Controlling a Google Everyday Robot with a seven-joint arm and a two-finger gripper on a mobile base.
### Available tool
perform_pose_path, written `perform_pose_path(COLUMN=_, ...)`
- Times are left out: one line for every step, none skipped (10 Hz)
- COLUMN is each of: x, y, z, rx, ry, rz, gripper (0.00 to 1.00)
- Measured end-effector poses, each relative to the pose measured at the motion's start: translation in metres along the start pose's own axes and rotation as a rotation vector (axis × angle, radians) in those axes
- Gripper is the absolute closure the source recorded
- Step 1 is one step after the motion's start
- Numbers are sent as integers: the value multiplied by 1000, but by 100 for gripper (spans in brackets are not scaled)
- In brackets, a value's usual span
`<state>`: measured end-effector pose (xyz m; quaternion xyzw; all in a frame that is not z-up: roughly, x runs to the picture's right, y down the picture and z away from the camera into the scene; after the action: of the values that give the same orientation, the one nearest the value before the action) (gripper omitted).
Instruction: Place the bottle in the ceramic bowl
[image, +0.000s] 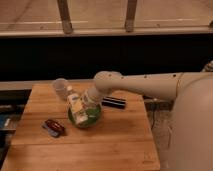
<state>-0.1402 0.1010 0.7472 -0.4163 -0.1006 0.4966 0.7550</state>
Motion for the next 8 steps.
perform_pose_path(x=-7, y=3, z=10, rx=2, ry=16, rz=-4, gripper=100)
perform_pose_path(x=-6, y=-2, z=18, rx=-1, ry=24, rz=5, gripper=100)
perform_pose_path(x=-3, y=-10, z=24, rx=-2, ry=28, rz=18, gripper=100)
perform_pose_path(x=1, y=-16, z=30, rx=-11, ry=26, rz=26, gripper=100)
perform_pose_path(x=6, y=-22, z=30, rx=-15, ry=18, rz=38, gripper=100)
perform_pose_path(x=9, y=-26, z=28, rx=-16, ry=11, rz=47, gripper=100)
perform_pose_path(x=11, y=-27, z=27, rx=-17, ry=6, rz=50, gripper=100)
perform_pose_path(x=15, y=-30, z=28, rx=-17, ry=1, rz=57, gripper=99)
